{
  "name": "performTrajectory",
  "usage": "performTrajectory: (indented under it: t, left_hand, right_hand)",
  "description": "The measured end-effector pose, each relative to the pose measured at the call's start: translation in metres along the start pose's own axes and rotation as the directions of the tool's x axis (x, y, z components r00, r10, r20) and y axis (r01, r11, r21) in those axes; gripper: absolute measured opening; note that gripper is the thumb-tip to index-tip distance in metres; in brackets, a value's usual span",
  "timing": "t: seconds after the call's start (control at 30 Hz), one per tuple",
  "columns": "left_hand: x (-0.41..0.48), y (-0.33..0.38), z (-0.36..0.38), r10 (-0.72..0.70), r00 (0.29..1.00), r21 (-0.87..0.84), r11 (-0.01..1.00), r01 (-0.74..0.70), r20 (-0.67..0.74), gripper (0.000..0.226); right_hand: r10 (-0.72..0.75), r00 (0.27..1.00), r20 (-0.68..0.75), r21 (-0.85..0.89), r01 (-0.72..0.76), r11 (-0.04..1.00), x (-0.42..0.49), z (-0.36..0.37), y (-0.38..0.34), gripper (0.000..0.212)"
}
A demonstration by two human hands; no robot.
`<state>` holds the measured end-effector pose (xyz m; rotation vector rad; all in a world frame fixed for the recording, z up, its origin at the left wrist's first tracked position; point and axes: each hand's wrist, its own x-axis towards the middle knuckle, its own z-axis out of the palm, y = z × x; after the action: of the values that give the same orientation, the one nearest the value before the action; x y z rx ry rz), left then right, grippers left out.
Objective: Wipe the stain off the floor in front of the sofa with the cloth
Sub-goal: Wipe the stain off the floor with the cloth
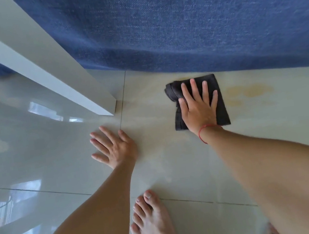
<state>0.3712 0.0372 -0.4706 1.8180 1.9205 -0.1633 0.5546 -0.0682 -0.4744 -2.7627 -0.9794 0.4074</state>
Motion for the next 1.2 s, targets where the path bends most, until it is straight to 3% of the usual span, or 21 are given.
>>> performTrajectory:
  t: [0.1,0.37,0.5,0.57,0.7,0.8,0.97,1.07,1.2]
  left_hand:
    - [0.002,0.002,0.003,-0.002,0.998,-0.007,1.0,0.003,0.063,0.062]
    - [0.006,-0.002,-0.009,-0.021,0.993,-0.028,0.999,0.025,0.112,0.062]
    - [-0.017,0.003,-0.013,0.136,0.976,0.001,0.99,-0.138,-0.168,0.053]
    - [-0.032,0.013,-0.013,0.293,0.936,0.032,0.956,-0.292,-0.195,0.046]
    - [-0.033,0.049,-0.002,0.505,0.86,0.117,0.861,-0.496,-0.07,0.051]
    - [-0.027,0.066,0.017,0.466,0.876,0.154,0.863,-0.481,0.123,0.059]
    - [-0.025,0.074,0.029,0.418,0.876,0.184,0.867,-0.464,0.241,0.06]
    - [-0.022,0.074,0.026,0.395,0.875,0.198,0.868,-0.455,0.279,0.06]
    - [-0.02,0.07,0.022,0.376,0.884,0.195,0.879,-0.435,0.278,0.06]
  right_hand:
    - [0.005,1.0,-0.008,-0.008,-0.005,1.0,0.013,0.008,-0.024,0.052]
    - [-0.372,0.925,0.083,0.0,0.373,0.928,-0.024,0.031,-0.083,0.052]
    - [-0.531,0.829,0.174,-0.039,0.545,0.838,-0.048,0.027,-0.042,0.051]
    - [-0.505,0.848,0.162,-0.058,0.519,0.853,-0.056,0.02,-0.011,0.051]
    - [-0.263,0.962,0.077,-0.043,0.267,0.963,-0.058,-0.002,0.047,0.052]
    - [-0.112,0.992,0.059,-0.023,0.114,0.993,-0.037,-0.013,0.064,0.052]
    - [0.065,0.998,-0.009,-0.001,-0.065,0.998,0.008,-0.01,0.038,0.051]
    - [0.015,1.0,0.012,0.017,-0.016,1.0,0.017,-0.003,0.013,0.051]
    - [-0.237,0.97,0.06,-0.022,0.238,0.971,-0.009,0.003,0.013,0.051]
